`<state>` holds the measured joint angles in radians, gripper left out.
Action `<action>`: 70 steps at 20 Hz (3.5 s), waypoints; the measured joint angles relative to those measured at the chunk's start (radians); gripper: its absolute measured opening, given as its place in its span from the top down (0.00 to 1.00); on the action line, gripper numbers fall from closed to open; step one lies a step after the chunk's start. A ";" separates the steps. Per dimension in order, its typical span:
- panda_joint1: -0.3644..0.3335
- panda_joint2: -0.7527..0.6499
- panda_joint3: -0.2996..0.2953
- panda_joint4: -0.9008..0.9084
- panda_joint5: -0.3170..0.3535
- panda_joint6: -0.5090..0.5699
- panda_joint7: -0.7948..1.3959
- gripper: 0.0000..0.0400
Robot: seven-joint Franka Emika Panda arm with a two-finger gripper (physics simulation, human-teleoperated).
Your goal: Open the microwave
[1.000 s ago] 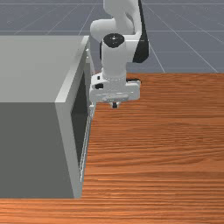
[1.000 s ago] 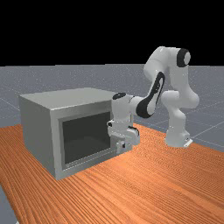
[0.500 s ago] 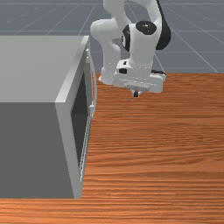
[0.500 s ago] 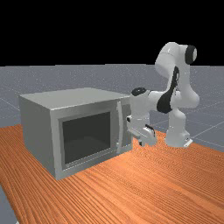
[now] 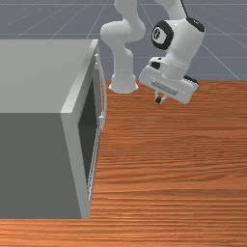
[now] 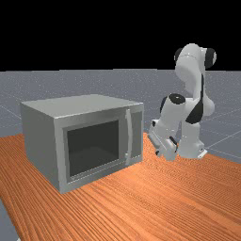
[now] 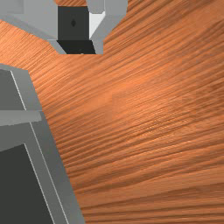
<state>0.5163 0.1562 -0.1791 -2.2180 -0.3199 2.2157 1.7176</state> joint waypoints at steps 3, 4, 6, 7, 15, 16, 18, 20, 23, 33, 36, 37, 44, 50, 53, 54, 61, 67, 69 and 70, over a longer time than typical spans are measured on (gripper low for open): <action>0.021 0.005 -0.020 -0.007 -0.091 0.025 0.150 1.00; 0.028 0.011 -0.027 -0.003 -0.116 0.023 0.197 1.00; 0.025 0.017 -0.028 0.005 -0.098 0.026 0.167 1.00; 0.041 0.025 -0.045 0.004 -0.144 0.041 0.304 1.00; 0.099 0.058 -0.118 0.025 -0.451 0.027 0.671 1.00; 0.104 0.061 -0.128 0.030 -0.484 0.021 0.712 1.00; 0.119 0.069 -0.143 0.032 -0.553 0.002 0.803 1.00; 0.137 0.091 -0.159 0.045 -0.617 -0.039 0.863 1.00; 0.165 0.125 -0.176 0.065 -0.681 -0.102 0.976 1.00; 0.212 0.177 -0.196 0.131 -0.703 -0.243 1.173 1.00; 0.239 0.210 -0.228 0.149 -0.785 -0.323 1.180 1.00; 0.243 0.221 -0.235 0.158 -0.797 -0.345 1.180 1.00; 0.294 0.270 -0.266 0.198 -0.830 -0.555 1.180 1.00; 0.323 0.283 -0.293 0.204 -0.811 -0.701 1.180 1.00; 0.338 0.300 -0.308 0.205 -0.803 -0.775 1.180 1.00; 0.342 0.301 -0.311 0.202 -0.802 -0.781 1.180 1.00; 0.348 0.290 -0.314 0.194 -0.682 -0.784 1.180 1.00; 0.378 0.309 -0.336 0.177 -0.675 -0.814 1.180 0.08; 0.386 0.311 -0.342 0.165 -0.672 -0.814 1.180 0.03; 0.390 0.313 -0.345 0.163 -0.671 -0.814 1.180 0.02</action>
<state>0.9062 0.4689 -0.5244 -2.0553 -0.9907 1.4022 2.8973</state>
